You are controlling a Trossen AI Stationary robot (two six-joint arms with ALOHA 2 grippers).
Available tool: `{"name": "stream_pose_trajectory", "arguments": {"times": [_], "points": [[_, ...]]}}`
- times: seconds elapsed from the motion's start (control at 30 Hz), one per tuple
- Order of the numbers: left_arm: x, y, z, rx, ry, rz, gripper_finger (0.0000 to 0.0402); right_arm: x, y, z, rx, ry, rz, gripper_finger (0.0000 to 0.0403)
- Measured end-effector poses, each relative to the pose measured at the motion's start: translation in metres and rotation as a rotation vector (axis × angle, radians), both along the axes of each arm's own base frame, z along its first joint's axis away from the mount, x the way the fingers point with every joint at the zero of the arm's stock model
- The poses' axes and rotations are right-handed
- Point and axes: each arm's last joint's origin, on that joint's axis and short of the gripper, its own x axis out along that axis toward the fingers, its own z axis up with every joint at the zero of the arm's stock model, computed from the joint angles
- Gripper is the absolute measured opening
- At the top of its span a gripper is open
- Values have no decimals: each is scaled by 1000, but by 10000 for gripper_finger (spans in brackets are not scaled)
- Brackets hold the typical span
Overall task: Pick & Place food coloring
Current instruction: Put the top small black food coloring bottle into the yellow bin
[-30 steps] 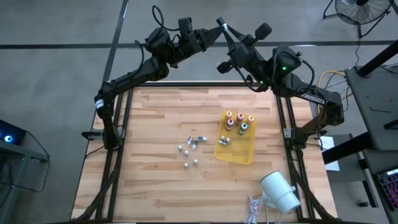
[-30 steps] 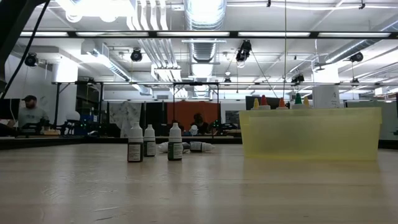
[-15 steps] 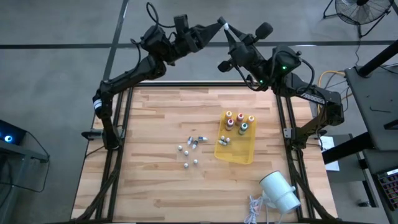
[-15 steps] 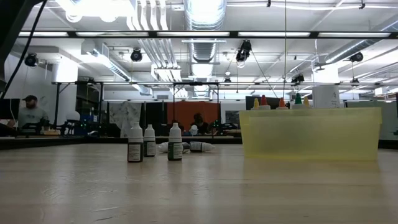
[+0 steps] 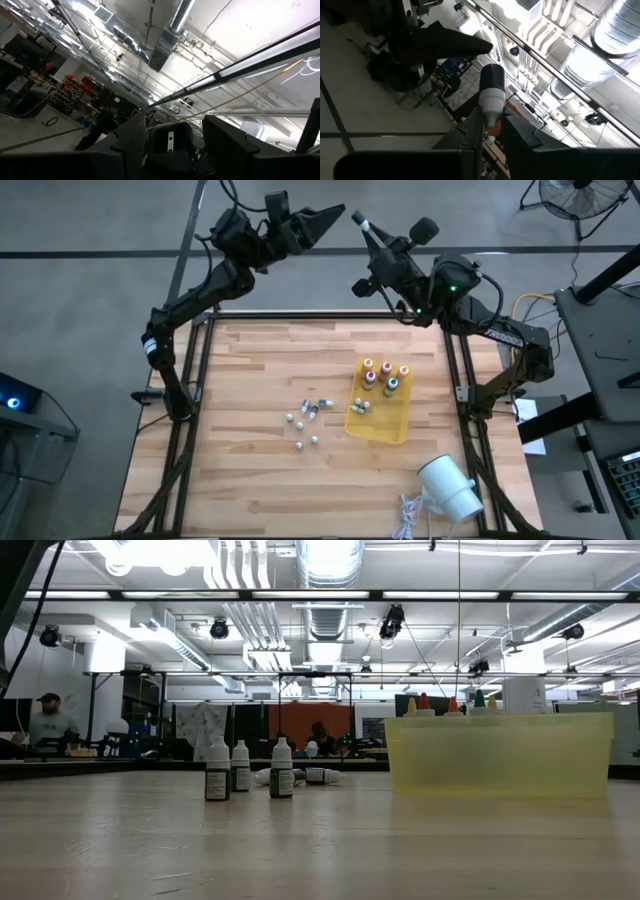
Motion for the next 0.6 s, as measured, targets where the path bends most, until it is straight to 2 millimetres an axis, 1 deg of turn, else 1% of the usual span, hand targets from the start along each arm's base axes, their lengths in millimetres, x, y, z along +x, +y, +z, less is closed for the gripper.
{"name": "stream_pose_trajectory", "arguments": {"times": [0.27, 0.6], "points": [[0, 0, -1, 10, 12, -14, 168, 0, -1, -2, 7, 19, -5, 48], [1, -1, -1, -1, 17, -48, 168, -1, -7, -4, 41, -1, -17, 48]]}}
